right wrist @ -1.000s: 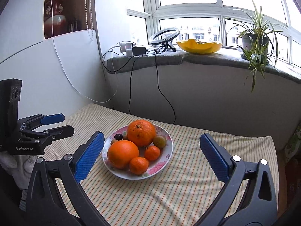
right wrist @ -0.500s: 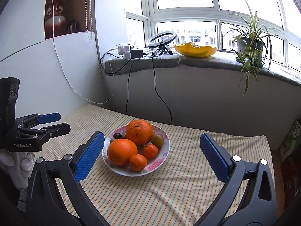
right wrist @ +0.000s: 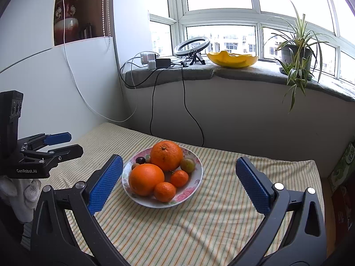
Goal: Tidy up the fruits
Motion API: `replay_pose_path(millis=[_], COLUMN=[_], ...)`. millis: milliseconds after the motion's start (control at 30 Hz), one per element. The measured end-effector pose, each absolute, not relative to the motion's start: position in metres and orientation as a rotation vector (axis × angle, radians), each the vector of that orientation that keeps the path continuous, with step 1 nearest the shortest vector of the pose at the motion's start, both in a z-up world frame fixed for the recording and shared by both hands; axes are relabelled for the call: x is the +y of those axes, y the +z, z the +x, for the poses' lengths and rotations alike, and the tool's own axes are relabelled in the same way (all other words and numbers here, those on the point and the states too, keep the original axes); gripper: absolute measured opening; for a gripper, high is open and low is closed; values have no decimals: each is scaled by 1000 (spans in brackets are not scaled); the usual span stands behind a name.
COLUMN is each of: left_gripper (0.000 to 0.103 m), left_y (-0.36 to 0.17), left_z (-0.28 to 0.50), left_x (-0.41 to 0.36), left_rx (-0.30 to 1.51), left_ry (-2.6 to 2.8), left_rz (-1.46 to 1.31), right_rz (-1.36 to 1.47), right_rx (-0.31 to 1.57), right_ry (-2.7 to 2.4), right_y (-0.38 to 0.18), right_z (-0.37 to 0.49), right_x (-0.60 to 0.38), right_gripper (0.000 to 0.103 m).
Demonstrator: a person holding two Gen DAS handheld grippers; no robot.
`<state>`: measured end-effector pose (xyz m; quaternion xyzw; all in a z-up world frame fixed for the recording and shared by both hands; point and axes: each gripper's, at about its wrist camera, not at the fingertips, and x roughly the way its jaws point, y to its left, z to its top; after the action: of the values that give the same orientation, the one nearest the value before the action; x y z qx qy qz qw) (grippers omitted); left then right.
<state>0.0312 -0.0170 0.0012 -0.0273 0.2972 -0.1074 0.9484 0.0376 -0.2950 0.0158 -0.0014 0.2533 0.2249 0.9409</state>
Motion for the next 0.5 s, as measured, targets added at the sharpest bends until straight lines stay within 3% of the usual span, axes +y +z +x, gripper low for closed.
replay_pose_path(millis=[500], left_gripper=[84], left_y=[2], left_z=[30], left_x=[-18], left_rx=[601], left_ry=[-219], left_rz=[-51], right_rz=[4], right_rx=[529], right_ry=[459], right_y=[12], right_z=[38], right_x=[-293], right_gripper=[103])
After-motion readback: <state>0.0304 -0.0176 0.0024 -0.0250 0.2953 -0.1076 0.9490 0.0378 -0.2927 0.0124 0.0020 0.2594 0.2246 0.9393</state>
